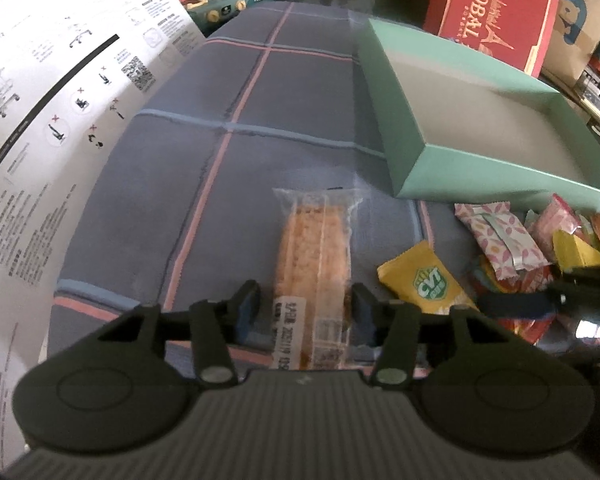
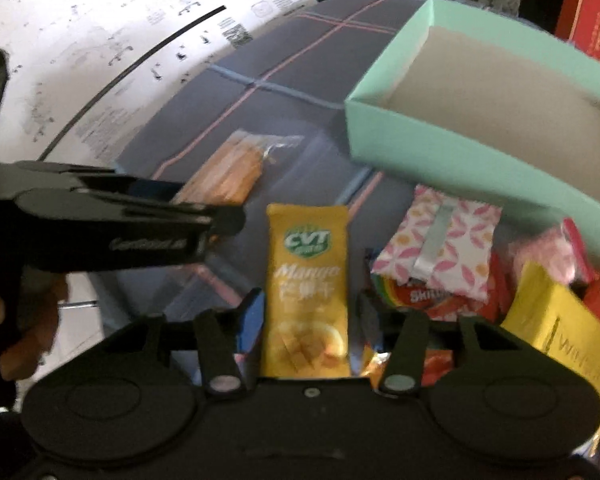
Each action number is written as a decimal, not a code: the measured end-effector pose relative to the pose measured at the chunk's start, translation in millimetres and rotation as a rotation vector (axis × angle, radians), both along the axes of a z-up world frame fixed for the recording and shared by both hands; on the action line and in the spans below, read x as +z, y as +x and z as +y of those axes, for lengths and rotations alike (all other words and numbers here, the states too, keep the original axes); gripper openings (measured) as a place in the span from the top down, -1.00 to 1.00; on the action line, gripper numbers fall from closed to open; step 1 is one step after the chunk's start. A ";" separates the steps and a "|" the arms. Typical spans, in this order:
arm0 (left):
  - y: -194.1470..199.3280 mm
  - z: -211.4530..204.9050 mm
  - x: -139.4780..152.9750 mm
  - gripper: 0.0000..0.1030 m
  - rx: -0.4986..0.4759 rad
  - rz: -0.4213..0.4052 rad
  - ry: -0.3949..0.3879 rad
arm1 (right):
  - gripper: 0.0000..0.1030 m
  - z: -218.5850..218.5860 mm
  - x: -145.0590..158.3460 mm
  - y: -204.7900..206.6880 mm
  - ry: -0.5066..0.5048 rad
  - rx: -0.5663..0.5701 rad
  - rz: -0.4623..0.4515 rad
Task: Organize snacks
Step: 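Carry the biscuit bar and mango packet over the mint-green box with both tools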
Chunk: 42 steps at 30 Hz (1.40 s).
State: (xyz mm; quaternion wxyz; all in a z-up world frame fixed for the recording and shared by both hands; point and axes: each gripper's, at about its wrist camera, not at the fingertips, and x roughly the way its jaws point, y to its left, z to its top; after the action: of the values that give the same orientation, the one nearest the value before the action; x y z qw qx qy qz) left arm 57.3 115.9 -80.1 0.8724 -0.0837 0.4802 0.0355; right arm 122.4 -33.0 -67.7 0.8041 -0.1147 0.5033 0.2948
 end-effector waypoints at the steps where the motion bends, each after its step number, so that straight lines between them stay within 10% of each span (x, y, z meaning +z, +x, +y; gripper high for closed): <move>1: 0.0 -0.9 -0.2 -0.03 -0.004 -0.002 0.004 | 0.02 1.9 -0.8 -2.9 -0.015 -0.001 -0.012; 6: -0.1 -1.7 -1.3 -0.04 -0.008 -0.011 0.010 | 0.20 19.0 -4.5 -40.0 -0.119 0.117 -0.127; 15: -2.3 -2.8 0.5 0.27 0.002 -0.029 0.019 | 0.34 22.4 0.8 -28.3 -0.085 0.101 -0.076; 30: 0.7 4.0 56.5 0.28 0.035 -0.103 -0.039 | 0.34 -39.2 62.7 -3.7 0.187 -0.098 -0.085; 42: 105.1 -59.6 98.9 0.28 -0.088 -0.155 -0.051 | 0.34 -162.8 105.1 86.0 0.204 -0.397 -0.203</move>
State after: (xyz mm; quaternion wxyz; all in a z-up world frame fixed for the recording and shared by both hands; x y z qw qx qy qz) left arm 162.4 56.3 18.8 0.9053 -0.0871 0.4151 -0.0218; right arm 208.4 -195.8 37.4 0.9001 0.0393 0.4003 0.1672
